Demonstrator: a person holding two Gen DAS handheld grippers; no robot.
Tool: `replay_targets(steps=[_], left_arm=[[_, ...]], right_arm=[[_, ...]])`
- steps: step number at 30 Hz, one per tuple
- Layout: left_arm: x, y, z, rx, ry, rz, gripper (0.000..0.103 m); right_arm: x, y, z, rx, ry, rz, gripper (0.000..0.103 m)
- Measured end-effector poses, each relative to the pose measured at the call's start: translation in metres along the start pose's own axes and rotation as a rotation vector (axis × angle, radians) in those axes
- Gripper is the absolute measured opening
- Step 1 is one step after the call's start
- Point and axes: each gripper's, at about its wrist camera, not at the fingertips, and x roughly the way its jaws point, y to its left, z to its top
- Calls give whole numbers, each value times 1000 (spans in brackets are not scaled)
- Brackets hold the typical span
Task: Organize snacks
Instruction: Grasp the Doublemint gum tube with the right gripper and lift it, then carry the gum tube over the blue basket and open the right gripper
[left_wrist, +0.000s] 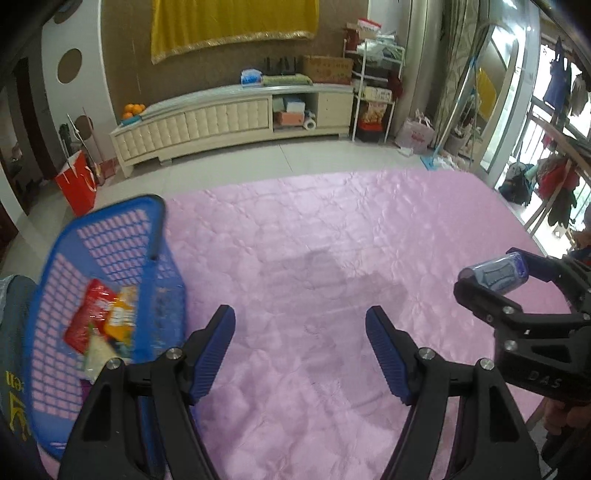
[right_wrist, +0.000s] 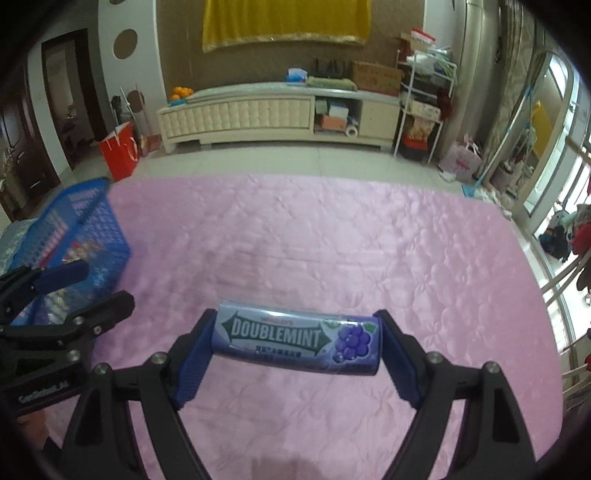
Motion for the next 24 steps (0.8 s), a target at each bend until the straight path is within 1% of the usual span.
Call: replay_targets(steps=[6,12,14,17,20,24], left_arm=[[-46,19,0,-15,-59,19,71],[-94,43,1,-32,-133,40,71],[-107,51,0,-35,-152,51,71],[-126,69,-5,-49,-173,66,71],[-138,86,-10,-60,-177,58,71],[-150,111,-14,-72,-188,91,71]], right_arm=[[-44,24,8,-25,-60,18,86],[-78,55,16,-46,-113,75,86],[-86,64,19,-50,-125,111,86],[-96,83,25,-78,-147,138,86],[-103,103,29,-96,-161,177,86],[-103,129,34,-118,-170,218,86]])
